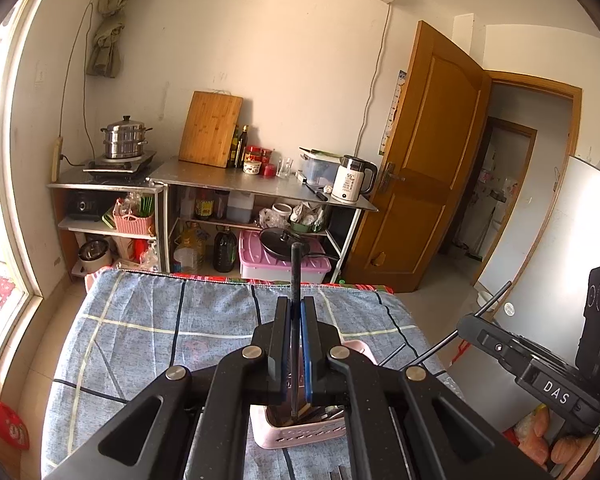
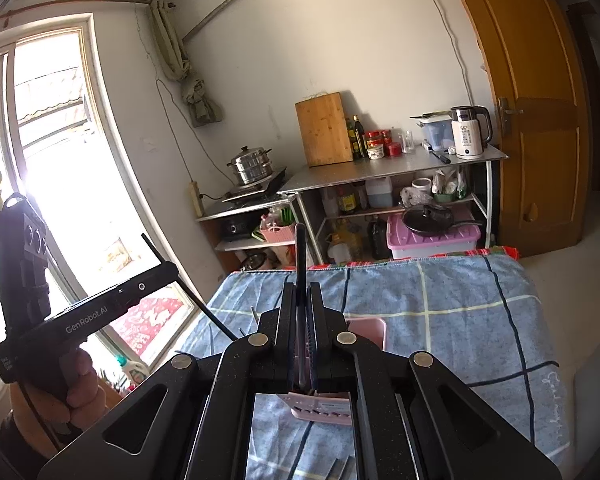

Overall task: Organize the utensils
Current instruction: 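Lift the black chopstick into the pink basket with the left tool while the right tool carries its own, then open the left tool to release its chopstick into the basket while the right tool releases its own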

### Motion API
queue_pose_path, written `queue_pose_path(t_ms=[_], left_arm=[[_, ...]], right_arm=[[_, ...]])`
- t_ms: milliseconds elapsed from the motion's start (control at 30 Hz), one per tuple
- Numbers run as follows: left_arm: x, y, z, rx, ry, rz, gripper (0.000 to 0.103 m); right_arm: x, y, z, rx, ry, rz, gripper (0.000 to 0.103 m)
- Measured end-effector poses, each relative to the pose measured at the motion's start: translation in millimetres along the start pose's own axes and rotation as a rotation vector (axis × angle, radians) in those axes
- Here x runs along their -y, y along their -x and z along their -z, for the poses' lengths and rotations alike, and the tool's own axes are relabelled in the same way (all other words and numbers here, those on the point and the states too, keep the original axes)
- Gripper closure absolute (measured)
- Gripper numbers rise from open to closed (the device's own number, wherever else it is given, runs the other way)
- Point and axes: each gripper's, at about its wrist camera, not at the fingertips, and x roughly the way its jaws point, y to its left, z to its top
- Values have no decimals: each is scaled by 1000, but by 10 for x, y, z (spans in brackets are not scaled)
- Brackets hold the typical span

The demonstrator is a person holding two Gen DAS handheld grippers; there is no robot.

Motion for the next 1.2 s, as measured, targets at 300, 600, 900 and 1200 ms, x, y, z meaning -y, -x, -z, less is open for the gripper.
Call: queue_pose_path(t_ms=[300, 600, 900, 1200], left_arm=[[-101, -358, 213, -72, 23, 4, 99], [-160, -587, 401, -131, 20, -7, 99], [-152, -582, 478, -132, -9, -34, 97], [-101, -279, 450, -71, -37, -58, 90]], right_arm=[[134, -324, 154, -73, -33, 14, 98], [186, -571, 302, -138, -35, 21, 98], [247, -654, 349, -176, -54, 15, 96], [239, -355, 324, -124, -48, 16, 92]])
